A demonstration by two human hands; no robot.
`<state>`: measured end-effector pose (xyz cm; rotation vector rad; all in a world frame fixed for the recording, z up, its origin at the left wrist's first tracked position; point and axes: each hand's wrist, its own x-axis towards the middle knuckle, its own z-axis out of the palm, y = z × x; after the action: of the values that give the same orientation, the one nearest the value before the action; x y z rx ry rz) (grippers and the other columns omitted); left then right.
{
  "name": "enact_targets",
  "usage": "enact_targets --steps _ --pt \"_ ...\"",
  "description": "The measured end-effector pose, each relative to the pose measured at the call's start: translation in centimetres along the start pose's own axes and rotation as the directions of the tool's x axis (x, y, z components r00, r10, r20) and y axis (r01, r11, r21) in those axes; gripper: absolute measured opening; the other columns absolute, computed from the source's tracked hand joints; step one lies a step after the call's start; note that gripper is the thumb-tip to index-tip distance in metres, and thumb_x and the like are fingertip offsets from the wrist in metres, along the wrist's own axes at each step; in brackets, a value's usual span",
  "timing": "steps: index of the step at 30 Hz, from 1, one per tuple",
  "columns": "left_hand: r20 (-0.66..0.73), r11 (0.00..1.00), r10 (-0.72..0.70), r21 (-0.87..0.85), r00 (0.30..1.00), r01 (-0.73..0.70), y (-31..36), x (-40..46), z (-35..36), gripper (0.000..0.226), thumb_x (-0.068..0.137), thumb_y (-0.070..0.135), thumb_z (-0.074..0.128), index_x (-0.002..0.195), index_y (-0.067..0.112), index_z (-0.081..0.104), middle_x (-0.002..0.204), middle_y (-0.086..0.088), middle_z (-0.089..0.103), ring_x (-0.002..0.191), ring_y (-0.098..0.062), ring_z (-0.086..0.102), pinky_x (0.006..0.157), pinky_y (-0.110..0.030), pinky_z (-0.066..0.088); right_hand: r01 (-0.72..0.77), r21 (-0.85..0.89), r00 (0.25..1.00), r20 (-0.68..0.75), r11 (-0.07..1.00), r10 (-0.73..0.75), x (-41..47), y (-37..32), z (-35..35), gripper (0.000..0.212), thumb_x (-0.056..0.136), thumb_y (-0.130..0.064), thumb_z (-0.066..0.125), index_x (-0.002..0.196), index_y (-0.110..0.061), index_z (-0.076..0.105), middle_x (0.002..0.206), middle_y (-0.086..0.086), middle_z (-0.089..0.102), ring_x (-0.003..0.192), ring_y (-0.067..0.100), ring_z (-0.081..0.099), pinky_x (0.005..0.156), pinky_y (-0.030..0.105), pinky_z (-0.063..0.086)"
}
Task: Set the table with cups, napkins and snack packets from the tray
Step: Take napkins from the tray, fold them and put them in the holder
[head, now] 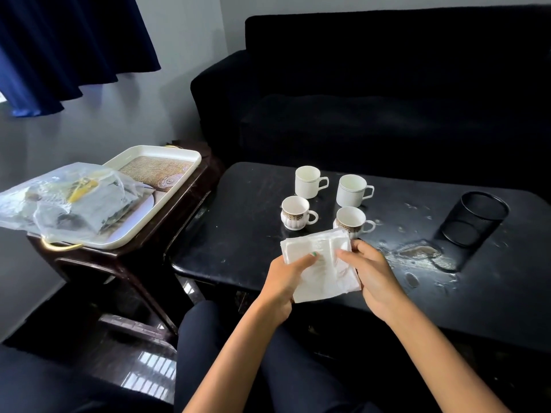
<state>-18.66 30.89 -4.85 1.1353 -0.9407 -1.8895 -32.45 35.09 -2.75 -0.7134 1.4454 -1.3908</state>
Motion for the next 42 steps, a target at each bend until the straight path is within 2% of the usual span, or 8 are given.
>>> enact_targets --steps 8,14,21,27,33,35,38,42 --pt "-0.038 0.999 -0.001 0.032 0.999 0.003 -0.2 0.4 -0.6 0.015 0.081 0.015 0.073 0.095 0.012 0.071 0.084 -0.003 0.076 0.077 -0.019 0.073 0.064 -0.032 0.058 0.03 0.032 0.999 -0.038 0.999 -0.029 0.9 0.6 -0.4 0.03 0.083 0.003 0.061 0.112 -0.002 0.056 0.092 0.012 0.066 0.082 0.024 0.061 0.075 0.035 0.048" --pt "0.008 0.999 -0.028 0.034 1.0 0.028 -0.1 0.2 -0.5 0.016 0.082 0.017 0.072 0.097 0.012 0.071 0.086 -0.004 0.076 0.076 -0.018 0.073 0.062 -0.03 0.057 0.212 -0.24 0.977 0.061 0.947 -0.203 1.3 0.7 -0.6 0.046 0.086 -0.012 0.062 0.124 -0.033 0.049 0.119 -0.013 0.053 0.091 0.01 0.055 0.08 0.021 0.043" --pt "0.06 0.997 -0.038 0.071 0.997 0.034 0.0 -0.1 -0.2 0.014 0.083 0.017 0.069 0.096 0.013 0.071 0.084 -0.004 0.076 0.072 -0.015 0.072 0.058 -0.025 0.055 0.413 -0.72 0.894 0.204 0.558 -0.399 1.8 0.2 -0.7 0.021 0.088 -0.03 0.058 0.109 -0.029 0.066 0.112 -0.016 0.059 0.117 0.014 0.042 0.102 0.037 0.032" --pt "0.063 0.997 -0.044 0.062 0.997 0.04 -0.1 -0.1 -0.3 0.011 0.082 0.017 0.071 0.092 0.012 0.072 0.083 -0.005 0.075 0.071 -0.015 0.072 0.058 -0.026 0.055 0.451 -0.76 0.878 0.284 0.467 -0.386 1.8 0.4 -0.6 0.024 0.089 -0.044 0.052 0.111 -0.042 0.06 0.103 -0.035 0.05 0.114 -0.001 0.032 0.098 0.035 0.021" --pt "0.026 0.997 -0.045 0.067 0.999 0.044 -0.1 0.2 -0.5 0.008 0.084 0.017 0.069 0.09 0.012 0.072 0.082 -0.005 0.075 0.071 -0.016 0.071 0.062 -0.028 0.056 0.459 -0.732 0.878 0.287 0.503 -0.383 1.7 0.8 -0.7 0.027 0.09 -0.043 0.049 0.117 -0.042 0.055 0.117 -0.03 0.048 0.115 0.001 0.033 0.105 0.044 0.026" --pt "0.015 0.997 -0.05 0.056 0.999 0.049 -0.1 0.2 -0.4 0.008 0.083 0.018 0.07 0.089 0.012 0.072 0.081 -0.004 0.075 0.071 -0.017 0.071 0.062 -0.029 0.057 0.409 -0.643 0.908 0.21 0.648 -0.364 1.6 0.8 -0.8 0.036 0.091 -0.036 0.052 0.127 -0.036 0.048 0.128 -0.017 0.047 0.12 0.007 0.039 0.104 0.039 0.031" --pt "0.004 0.998 -0.043 0.048 0.999 0.043 0.0 0.3 -0.4 0.009 0.084 0.019 0.07 0.09 0.012 0.072 0.08 -0.002 0.075 0.07 -0.015 0.07 0.062 -0.027 0.056 0.186 -0.348 0.982 0.107 0.919 -0.158 1.4 0.1 -0.6 0.039 0.092 -0.023 0.055 0.13 -0.025 0.048 0.126 0.001 0.053 0.115 0.013 0.05 0.09 0.025 0.038" --pt "0.016 0.999 -0.046 0.015 0.999 0.046 0.1 0.2 -0.3 0.012 0.084 0.018 0.069 0.094 0.011 0.071 0.079 -0.001 0.075 0.069 -0.014 0.071 0.057 -0.025 0.055 -0.115 -0.083 0.975 0.179 0.99 0.129 0.9 0.0 -0.9 0.031 0.089 -0.018 0.058 0.118 -0.009 0.057 0.116 0.012 0.063 0.11 0.024 0.058 0.092 0.031 0.044"
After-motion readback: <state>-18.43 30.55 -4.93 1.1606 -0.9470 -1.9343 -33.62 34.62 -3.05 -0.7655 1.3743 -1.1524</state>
